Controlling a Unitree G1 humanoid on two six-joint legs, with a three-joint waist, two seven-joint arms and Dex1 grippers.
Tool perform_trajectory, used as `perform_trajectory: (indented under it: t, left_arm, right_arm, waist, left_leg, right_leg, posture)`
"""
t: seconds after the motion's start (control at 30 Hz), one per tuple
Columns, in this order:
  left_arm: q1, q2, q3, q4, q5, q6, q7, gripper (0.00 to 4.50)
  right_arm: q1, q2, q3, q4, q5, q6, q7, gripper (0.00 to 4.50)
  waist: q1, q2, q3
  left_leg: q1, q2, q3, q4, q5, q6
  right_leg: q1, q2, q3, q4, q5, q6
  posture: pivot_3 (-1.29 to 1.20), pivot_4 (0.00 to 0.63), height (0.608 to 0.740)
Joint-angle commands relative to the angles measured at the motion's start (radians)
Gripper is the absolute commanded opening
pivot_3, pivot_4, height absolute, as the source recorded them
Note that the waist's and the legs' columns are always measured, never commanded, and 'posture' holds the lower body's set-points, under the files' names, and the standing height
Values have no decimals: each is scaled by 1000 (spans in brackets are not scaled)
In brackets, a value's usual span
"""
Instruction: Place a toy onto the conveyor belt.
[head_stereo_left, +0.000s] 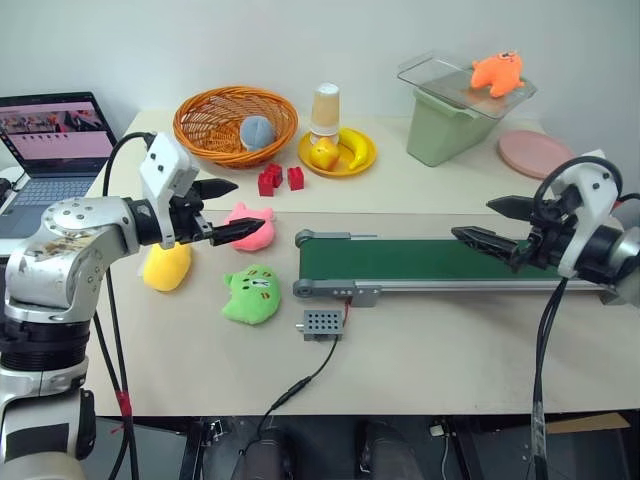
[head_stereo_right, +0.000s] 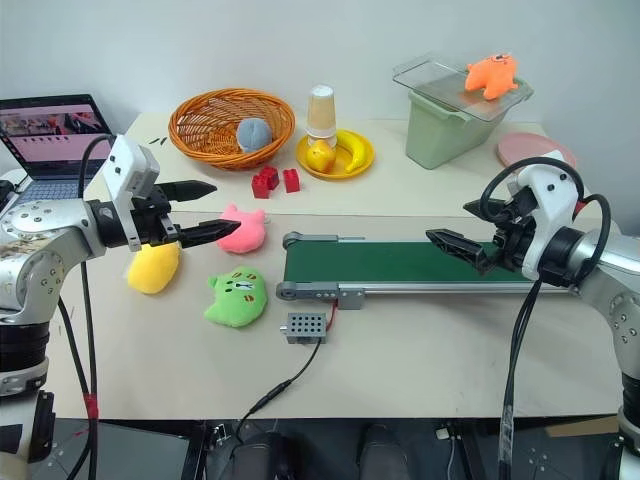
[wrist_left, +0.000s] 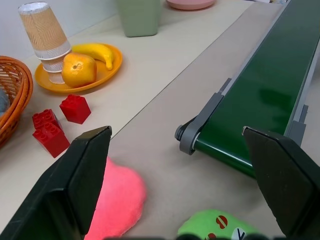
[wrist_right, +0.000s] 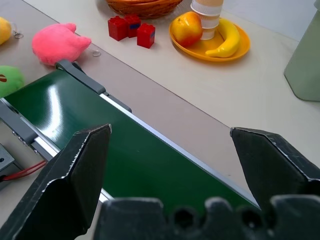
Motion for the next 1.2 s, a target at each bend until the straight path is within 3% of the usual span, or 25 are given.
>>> perform_trajectory:
  t: [0.03, 0.43, 0.63, 1.0, 1.2]
  left_arm:
    - [-2, 8, 22, -28, 0, -30, -1, 4478]
    - [22, 98, 30, 10, 48, -101, -81, 4478]
    - [62, 155, 78, 141, 117, -49, 15, 4478]
    - [48, 36, 104, 190, 156, 290, 342, 4478]
    - [-4, -18, 84, 305, 207, 343, 448, 4478]
  right_arm:
    - [-30, -2, -15, -9, -1, -31, 4, 4500]
    - [-90, -47, 65, -3, -27, -45, 94, 4500]
    - [-110, -41, 98, 14, -61, -70, 114, 4500]
    - [-112, -34, 102, 17, -90, -84, 117, 4500]
    - [-84, -28, 87, -11, -89, -79, 105, 4500]
  waist:
    - [0, 0, 0]
    - [-1, 0, 0]
    - [-5, 0, 0]
    - [0, 0, 0]
    - [-1, 0, 0]
  left_leg:
    - [0, 0, 0, 0, 0, 0]
    - [0, 0, 0, 0, 0, 0]
    - [0, 0, 0, 0, 0, 0]
    - [-1, 0, 0, 0, 0, 0]
    - [0, 0, 0, 0, 0, 0]
  right_leg:
    - [0, 0, 0, 0, 0, 0]
    - [0, 0, 0, 0, 0, 0]
    - [0, 0, 0, 0, 0, 0]
    - [0, 0, 0, 0, 0, 0]
    - [0, 0, 0, 1, 0, 0]
  posture:
    - [0, 150, 734]
    - [0, 150, 734]
    - [0, 150, 734]
    - [0, 150, 734]
    - [0, 150, 734]
